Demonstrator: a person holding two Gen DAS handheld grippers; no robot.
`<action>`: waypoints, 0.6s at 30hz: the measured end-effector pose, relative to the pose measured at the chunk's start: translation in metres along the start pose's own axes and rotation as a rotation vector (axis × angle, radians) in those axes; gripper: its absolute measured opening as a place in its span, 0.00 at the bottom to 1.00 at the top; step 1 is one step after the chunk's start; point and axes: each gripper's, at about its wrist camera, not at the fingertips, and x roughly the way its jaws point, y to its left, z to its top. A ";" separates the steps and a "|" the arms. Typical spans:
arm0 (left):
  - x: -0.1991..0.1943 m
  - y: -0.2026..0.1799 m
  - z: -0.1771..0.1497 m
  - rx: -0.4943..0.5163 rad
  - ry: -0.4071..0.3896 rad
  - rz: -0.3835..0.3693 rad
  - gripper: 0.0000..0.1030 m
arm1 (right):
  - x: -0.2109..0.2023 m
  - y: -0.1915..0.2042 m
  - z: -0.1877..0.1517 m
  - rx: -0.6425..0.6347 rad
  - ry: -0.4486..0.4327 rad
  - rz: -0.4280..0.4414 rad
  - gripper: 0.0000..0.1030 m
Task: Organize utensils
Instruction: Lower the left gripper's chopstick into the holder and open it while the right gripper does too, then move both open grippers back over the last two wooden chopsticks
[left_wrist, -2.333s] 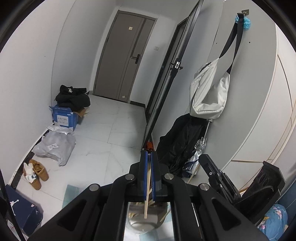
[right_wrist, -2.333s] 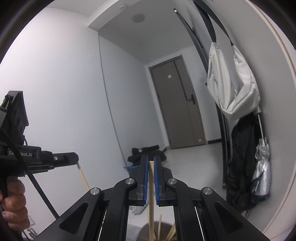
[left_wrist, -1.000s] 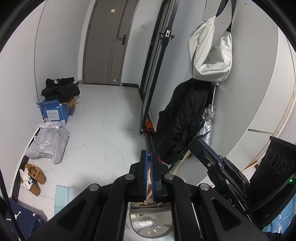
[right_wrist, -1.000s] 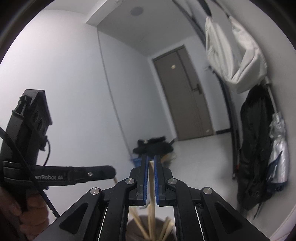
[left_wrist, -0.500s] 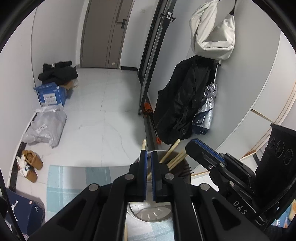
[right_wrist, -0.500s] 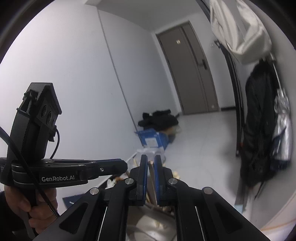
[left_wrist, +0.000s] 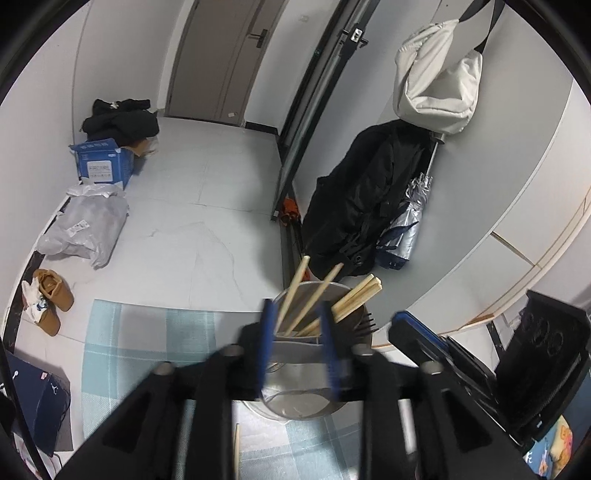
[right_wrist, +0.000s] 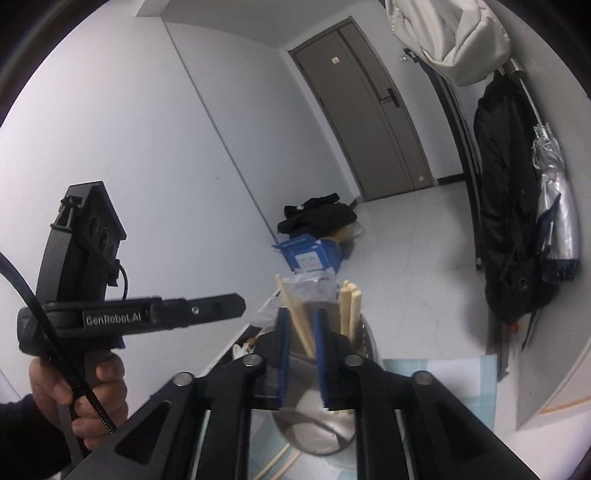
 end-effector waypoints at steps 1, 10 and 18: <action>-0.004 0.000 -0.002 -0.005 -0.014 0.005 0.40 | -0.004 0.002 -0.002 -0.004 -0.008 0.005 0.20; -0.028 0.002 -0.017 -0.028 -0.085 0.102 0.56 | -0.034 0.013 -0.011 0.010 -0.039 -0.022 0.40; -0.051 0.010 -0.041 -0.049 -0.137 0.195 0.70 | -0.057 0.024 -0.028 0.026 -0.029 -0.064 0.56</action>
